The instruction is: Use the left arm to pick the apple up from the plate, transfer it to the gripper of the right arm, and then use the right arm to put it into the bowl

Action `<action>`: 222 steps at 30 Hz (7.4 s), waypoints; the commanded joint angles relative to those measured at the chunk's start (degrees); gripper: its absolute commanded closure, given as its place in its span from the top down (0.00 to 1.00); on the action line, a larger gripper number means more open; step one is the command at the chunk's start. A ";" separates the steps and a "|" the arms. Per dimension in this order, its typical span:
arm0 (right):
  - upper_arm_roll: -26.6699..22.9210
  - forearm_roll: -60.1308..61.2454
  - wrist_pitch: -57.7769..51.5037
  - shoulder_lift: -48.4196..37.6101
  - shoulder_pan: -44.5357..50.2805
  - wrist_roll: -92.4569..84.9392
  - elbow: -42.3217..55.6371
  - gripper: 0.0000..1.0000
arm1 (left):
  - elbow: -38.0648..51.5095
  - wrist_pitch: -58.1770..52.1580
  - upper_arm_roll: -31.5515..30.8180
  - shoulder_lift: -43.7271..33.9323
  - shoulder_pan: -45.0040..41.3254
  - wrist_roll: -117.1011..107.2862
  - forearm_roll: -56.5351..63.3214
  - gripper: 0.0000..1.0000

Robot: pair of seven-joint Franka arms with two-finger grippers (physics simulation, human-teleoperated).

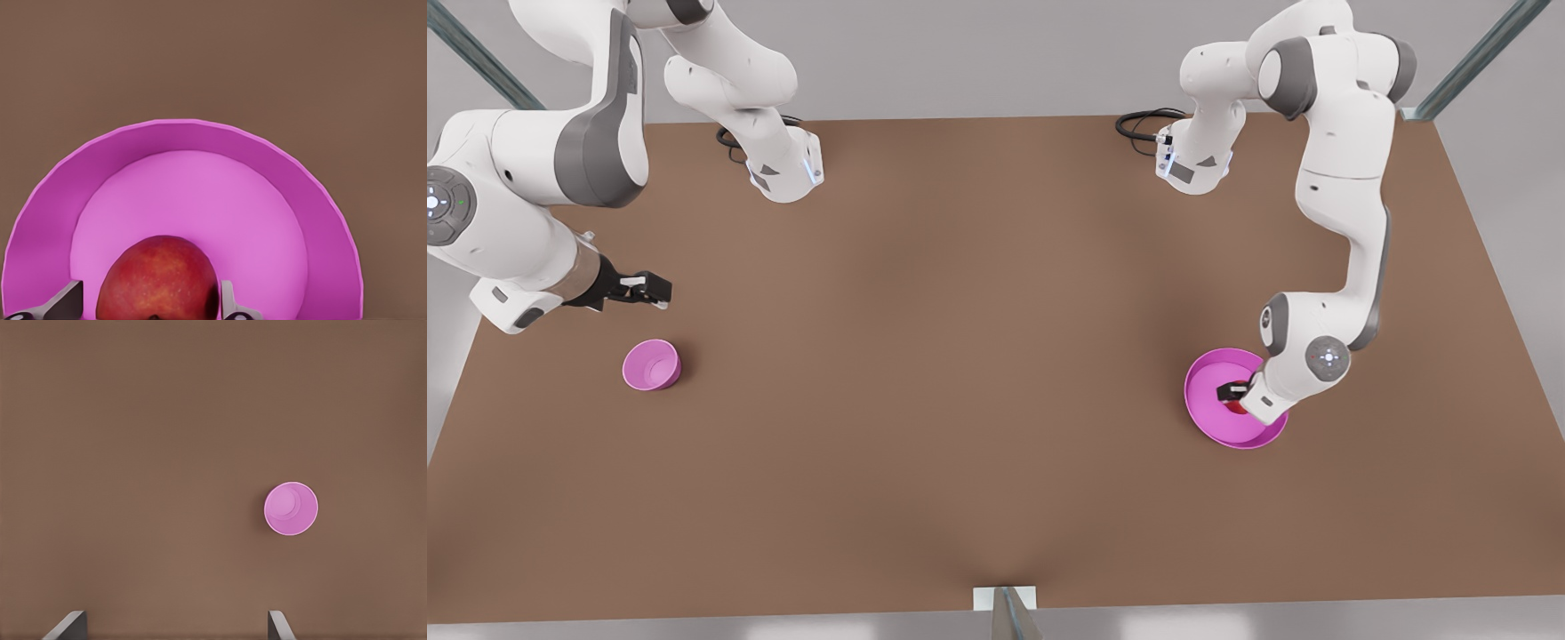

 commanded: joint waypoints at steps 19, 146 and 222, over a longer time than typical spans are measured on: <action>-0.01 -0.76 0.00 0.61 -0.14 0.07 0.03 1.00 | -0.72 2.12 0.00 0.93 -0.30 -0.09 0.09 0.80; 45.17 61.99 46.41 55.54 -4.71 -93.44 11.28 0.90 | 50.70 -12.03 -29.18 27.56 -11.81 12.66 -63.63 1.00; -3.17 -0.94 57.40 13.97 -20.26 -122.09 -39.61 1.00 | 33.12 -64.59 -8.00 -16.30 -5.05 -13.62 -1.67 1.00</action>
